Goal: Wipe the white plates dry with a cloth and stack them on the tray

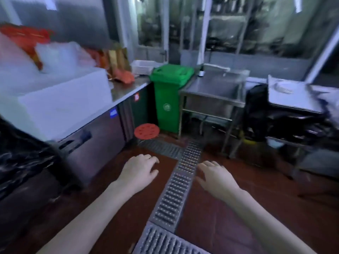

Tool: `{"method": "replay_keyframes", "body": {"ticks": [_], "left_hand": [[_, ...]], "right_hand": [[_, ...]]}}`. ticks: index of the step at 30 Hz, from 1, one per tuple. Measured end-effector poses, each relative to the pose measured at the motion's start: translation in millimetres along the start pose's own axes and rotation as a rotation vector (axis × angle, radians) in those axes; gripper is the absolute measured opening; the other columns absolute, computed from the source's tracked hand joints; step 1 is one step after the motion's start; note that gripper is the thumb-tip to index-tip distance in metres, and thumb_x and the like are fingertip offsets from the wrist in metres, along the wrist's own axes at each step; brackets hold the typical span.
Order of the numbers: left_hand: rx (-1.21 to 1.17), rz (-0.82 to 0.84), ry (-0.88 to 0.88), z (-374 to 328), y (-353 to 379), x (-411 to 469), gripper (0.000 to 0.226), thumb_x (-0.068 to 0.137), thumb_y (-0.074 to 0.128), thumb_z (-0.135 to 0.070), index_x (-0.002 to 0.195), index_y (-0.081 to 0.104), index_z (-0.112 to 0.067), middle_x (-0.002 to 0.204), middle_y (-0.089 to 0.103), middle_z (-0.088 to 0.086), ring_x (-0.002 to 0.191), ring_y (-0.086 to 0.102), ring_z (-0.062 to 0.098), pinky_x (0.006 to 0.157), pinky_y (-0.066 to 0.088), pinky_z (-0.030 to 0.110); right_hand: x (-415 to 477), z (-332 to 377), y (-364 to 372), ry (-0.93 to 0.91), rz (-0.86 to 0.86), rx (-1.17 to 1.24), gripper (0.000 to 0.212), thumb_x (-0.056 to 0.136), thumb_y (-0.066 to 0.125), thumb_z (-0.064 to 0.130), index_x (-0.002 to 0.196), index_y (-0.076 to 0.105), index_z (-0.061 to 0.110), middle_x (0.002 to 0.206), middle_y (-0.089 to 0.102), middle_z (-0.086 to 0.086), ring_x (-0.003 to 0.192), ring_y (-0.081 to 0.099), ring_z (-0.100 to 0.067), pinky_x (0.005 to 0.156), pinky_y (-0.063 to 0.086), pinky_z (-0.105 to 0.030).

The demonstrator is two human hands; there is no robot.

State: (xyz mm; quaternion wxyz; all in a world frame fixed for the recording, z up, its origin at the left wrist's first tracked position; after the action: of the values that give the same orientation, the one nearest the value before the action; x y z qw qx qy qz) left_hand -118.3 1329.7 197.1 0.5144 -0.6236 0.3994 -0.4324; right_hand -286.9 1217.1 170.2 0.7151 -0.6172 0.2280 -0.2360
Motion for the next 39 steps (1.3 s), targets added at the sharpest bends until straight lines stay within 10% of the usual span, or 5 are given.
{"method": "replay_keyframes", "body": {"ticks": [19, 39], "left_hand": [[-0.086, 0.015, 0.663, -353.8, 62.1, 448.3, 0.035, 0.095, 0.049, -0.036, 0.128, 0.056, -0.028, 0.120, 0.063, -0.005, 0.114, 0.056, 0.019, 0.095, 0.044, 0.034], [-0.113, -0.005, 0.581, -599.4, 122.9, 842.8, 0.040, 0.093, 0.050, -0.031, 0.133, 0.054, -0.027, 0.121, 0.065, -0.002, 0.114, 0.058, 0.023, 0.091, 0.047, 0.036]], "right_hand": [[71.8, -435.5, -107.3, 0.709, -0.167, -0.028, 0.043, 0.094, 0.057, 0.043, 0.134, 0.055, 0.029, 0.129, 0.060, 0.005, 0.122, 0.052, -0.021, 0.096, 0.047, -0.034], [261.9, -855.6, -184.9, 0.682, -0.218, -0.062, 0.042, 0.094, 0.055, 0.034, 0.135, 0.055, 0.024, 0.131, 0.061, 0.000, 0.125, 0.051, -0.023, 0.098, 0.045, -0.037]]}}
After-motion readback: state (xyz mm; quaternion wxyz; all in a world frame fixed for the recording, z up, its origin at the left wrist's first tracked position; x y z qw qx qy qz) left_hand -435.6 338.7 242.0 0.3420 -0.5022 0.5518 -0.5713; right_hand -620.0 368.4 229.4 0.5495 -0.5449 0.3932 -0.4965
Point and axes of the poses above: each hand's wrist, its own x-axis towards the middle knuckle, its own y-axis out of the palm, z = x × y, the point moved 10 cm from there along x, towards the middle knuckle
